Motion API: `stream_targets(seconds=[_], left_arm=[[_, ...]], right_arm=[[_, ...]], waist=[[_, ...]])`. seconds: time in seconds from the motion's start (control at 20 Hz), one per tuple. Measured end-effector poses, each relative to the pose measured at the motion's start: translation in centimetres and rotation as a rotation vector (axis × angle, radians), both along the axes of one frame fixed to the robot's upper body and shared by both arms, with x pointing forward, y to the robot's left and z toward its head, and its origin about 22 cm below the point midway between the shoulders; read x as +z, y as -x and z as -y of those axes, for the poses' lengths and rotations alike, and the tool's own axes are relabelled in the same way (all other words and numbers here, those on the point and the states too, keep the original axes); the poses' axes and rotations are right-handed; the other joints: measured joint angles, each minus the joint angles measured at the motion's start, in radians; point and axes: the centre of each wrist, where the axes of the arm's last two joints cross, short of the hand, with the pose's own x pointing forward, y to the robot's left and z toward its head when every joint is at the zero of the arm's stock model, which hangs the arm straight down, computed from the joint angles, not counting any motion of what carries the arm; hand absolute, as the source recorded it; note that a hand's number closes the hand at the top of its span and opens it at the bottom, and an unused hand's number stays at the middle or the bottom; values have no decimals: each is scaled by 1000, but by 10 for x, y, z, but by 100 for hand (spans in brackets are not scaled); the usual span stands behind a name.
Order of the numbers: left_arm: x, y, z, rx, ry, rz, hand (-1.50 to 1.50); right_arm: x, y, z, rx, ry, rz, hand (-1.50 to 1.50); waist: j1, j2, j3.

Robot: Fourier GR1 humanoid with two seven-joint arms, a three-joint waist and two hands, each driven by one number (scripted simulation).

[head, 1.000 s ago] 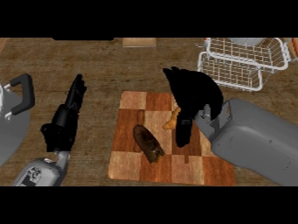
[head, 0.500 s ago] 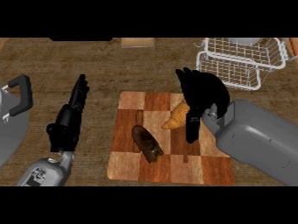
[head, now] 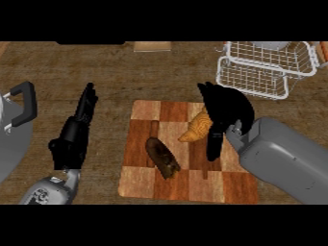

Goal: Pick the croissant from the cutting board and place it in the tiered basket

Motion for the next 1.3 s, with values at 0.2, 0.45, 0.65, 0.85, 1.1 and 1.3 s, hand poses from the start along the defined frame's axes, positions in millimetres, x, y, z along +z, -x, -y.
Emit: stream_targets(seconds=[0.2, 0.45, 0.65, 0.85, 1.1, 1.3], left_arm=[[-4, -1, -4, 4, 1, 6, 0], [-6, -7, -7, -6, 1, 3, 0], [-4, -5, -4, -5, 3, 4, 0], [-7, -7, -5, -2, 2, 5, 0], [-11, -6, -9, -3, 1, 0, 0], [-10, -1, -4, 0, -2, 2, 0]], right_arm=[[-7, 3, 0, 0, -18, 1, -150], [-18, 3, -2, -2, -24, -9, -150], [-24, 0, -8, -11, -34, -25, -150], [-34, -10, -12, -29, -24, -43, -150], [-49, -12, -13, -45, -7, -64, -150], [-57, -11, -14, -56, -11, -71, -150]], waist=[[-1, 1, 0], [0, 2, 0], [3, 2, 0], [5, 3, 0], [4, 3, 0], [4, 2, 0]])
